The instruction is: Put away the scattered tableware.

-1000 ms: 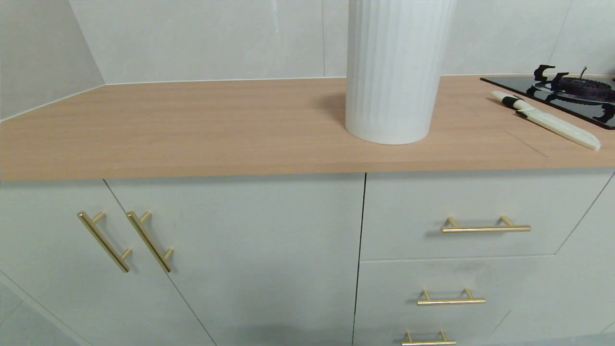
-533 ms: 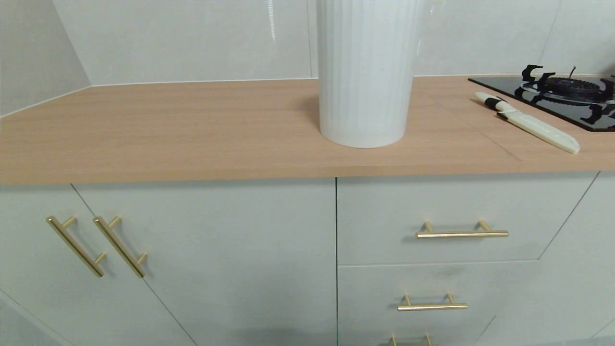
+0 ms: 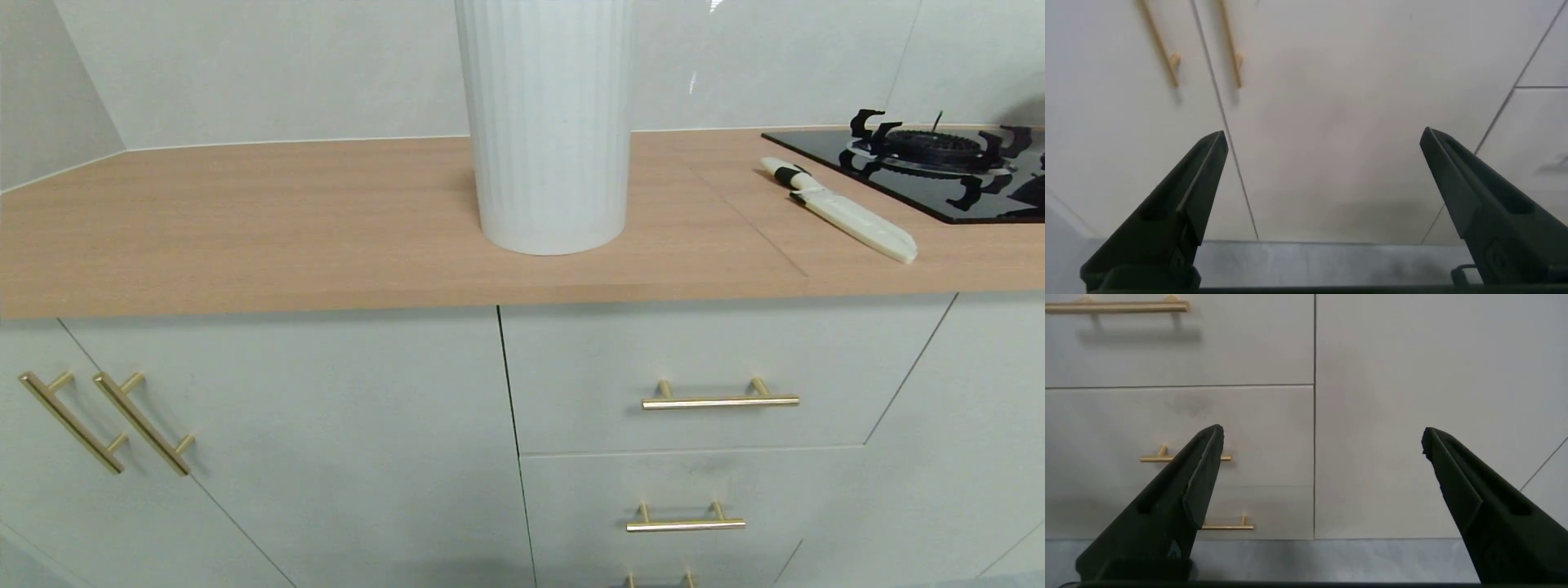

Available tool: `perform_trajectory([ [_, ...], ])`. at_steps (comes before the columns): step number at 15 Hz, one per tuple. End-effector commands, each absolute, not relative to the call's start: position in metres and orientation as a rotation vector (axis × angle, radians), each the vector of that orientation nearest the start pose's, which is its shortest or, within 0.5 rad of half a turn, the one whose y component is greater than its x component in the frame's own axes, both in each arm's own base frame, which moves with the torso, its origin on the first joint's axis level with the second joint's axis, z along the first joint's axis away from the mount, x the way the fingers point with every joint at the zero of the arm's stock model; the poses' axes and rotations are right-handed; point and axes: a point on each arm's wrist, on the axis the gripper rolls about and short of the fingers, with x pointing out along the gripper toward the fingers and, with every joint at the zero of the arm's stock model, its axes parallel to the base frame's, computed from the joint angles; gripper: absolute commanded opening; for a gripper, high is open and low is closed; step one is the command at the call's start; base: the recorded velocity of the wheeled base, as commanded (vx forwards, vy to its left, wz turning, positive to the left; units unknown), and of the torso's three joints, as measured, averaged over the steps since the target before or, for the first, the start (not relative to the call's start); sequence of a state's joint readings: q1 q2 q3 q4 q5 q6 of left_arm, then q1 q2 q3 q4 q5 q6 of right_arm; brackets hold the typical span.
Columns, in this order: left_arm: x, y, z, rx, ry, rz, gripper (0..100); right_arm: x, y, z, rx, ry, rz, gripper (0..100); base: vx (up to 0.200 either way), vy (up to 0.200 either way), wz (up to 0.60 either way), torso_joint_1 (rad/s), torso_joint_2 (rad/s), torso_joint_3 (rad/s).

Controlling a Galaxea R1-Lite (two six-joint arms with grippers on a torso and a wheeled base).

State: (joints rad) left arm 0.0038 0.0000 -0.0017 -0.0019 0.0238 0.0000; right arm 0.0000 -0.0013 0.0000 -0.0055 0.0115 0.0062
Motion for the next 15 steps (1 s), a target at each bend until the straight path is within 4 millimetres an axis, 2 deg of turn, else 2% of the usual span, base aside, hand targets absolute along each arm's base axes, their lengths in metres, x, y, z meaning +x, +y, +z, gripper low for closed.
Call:
perform_trajectory([
  [1,-0.0228,0.0005,0.0761,0.0,-0.002,0.028,100,-0.0228,0.0003,0.0761,0.006,-0.006,0.012,100,0.0,0.0,0.0,0.0,0.0,0.0],
  [13,-0.0228,0.0005,0.0761,0.0,-0.002,0.028,100,-0.0227,0.0003,0.0761,0.005,-0.005,0.014,100,0.0,0.0,0.0,0.0,0.0,0.0],
  [15,-0.0228,0.0005,0.0761,0.0,-0.002,0.028,100,-0.0227,0.0003,0.0761,0.005,-0.005,0.014,100,0.0,0.0,0.0,0.034,-0.2,-0.146],
])
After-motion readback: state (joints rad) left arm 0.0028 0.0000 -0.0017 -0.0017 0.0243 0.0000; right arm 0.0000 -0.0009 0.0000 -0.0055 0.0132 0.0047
